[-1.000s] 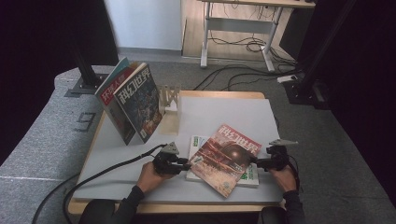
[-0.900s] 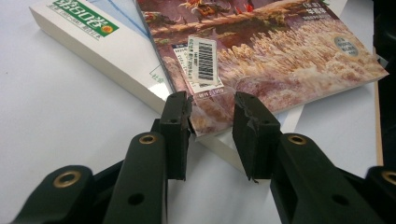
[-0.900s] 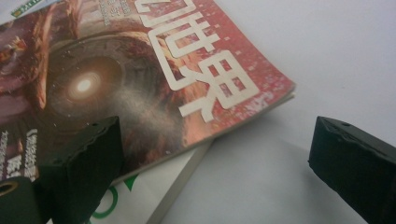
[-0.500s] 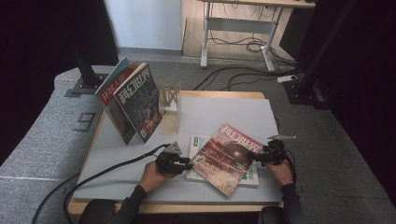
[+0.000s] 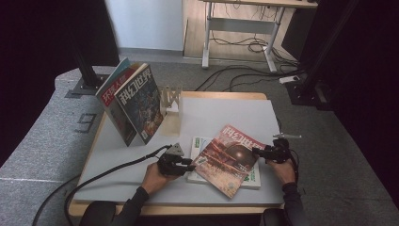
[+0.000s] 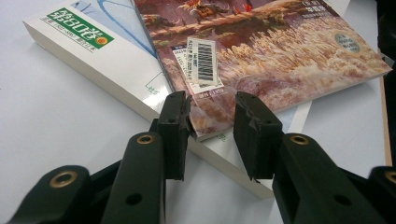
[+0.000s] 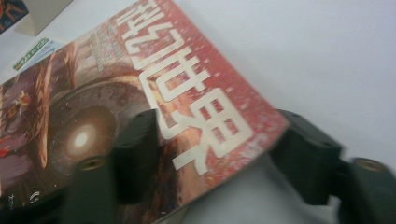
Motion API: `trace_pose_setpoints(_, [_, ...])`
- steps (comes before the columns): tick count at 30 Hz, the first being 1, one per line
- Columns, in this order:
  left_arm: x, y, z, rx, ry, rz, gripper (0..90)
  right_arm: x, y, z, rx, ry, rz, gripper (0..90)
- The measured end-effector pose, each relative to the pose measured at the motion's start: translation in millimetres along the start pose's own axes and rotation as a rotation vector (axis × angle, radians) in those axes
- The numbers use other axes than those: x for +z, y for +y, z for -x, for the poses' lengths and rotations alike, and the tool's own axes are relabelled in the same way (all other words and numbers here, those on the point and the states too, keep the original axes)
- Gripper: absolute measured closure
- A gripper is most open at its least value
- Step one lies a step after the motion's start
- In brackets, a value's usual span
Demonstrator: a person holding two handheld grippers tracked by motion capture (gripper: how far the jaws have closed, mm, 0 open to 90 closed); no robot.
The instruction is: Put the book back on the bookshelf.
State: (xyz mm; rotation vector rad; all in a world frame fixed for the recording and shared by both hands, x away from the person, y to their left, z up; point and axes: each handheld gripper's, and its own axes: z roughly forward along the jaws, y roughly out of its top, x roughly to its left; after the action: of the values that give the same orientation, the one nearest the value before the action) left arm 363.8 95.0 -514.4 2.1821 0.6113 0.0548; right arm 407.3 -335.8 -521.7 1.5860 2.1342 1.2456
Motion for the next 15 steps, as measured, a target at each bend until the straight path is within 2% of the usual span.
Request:
trace_pose_setpoints(7, [0.0,0.0,0.1,-0.002,0.002,0.0,64.2,-7.7,2.9,-4.0,-0.044,-0.05,0.028,63.3])
trace_pose_setpoints(15, [0.0,0.5,-0.7,-0.006,0.013,-0.004,60.4,-14.0,5.5,-12.8,-0.109,-0.082,0.068,76.4])
